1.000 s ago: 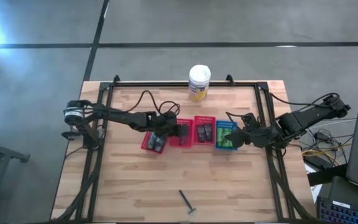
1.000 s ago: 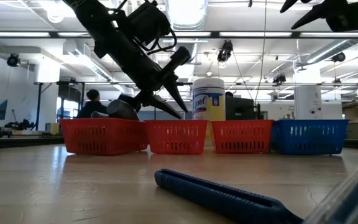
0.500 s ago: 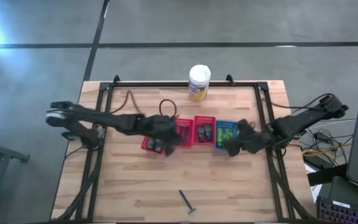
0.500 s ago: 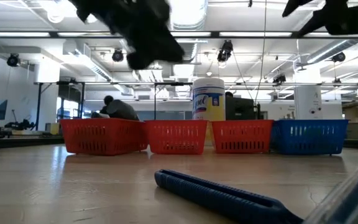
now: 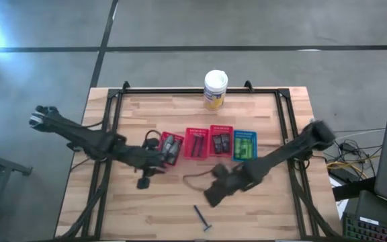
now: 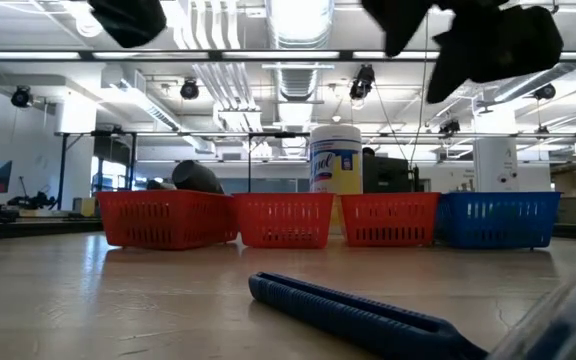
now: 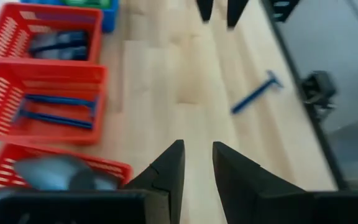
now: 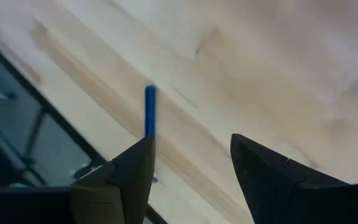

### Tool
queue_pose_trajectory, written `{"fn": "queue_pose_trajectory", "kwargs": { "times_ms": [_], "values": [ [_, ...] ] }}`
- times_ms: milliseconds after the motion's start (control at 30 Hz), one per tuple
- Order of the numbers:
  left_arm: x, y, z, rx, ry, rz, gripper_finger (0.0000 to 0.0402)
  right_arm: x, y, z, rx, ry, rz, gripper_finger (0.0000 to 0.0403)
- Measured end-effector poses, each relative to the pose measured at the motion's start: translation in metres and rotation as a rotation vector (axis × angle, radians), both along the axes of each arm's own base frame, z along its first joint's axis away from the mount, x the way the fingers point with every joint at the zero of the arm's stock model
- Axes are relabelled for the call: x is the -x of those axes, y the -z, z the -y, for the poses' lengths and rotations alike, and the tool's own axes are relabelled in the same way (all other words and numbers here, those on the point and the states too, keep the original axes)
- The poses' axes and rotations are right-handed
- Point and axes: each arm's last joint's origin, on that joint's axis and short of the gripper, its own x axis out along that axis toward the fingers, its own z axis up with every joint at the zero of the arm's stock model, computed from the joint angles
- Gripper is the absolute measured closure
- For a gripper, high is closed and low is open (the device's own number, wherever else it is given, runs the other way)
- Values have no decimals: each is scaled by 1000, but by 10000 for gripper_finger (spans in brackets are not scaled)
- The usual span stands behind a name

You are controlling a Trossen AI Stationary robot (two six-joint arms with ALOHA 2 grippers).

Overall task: Pick & Place Travel size toiletries
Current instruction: Put the blue razor into the middle red bin

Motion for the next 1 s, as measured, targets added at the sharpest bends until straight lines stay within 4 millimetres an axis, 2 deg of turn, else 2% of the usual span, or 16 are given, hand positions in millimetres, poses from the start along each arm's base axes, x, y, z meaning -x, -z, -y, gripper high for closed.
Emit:
{"fn": "queue_pose_trajectory", "kwargs": {
  "times_ms": [133, 400, 533, 667, 800, 1000],
  "values": [
    [20, 0, 11, 45, 46, 14, 314, -32, 20, -29, 23, -40, -96, 195],
    [44, 11, 19, 120, 39, -6, 314, -75, 55, -80, 16, -29, -140, 204],
    [47, 17, 20, 145, 19, -26, 314, -87, 78, -93, 64, -31, -220, 213],
    [46, 19, 20, 157, 8, -34, 314, -89, 91, -100, 143, -31, -306, 228],
    [46, 20, 20, 158, 8, -33, 314, -93, 100, -103, 179, -57, -334, 266],
    [46, 20, 21, 162, 5, -27, 314, -93, 111, -105, 227, -112, -374, 366]
  ]
}}
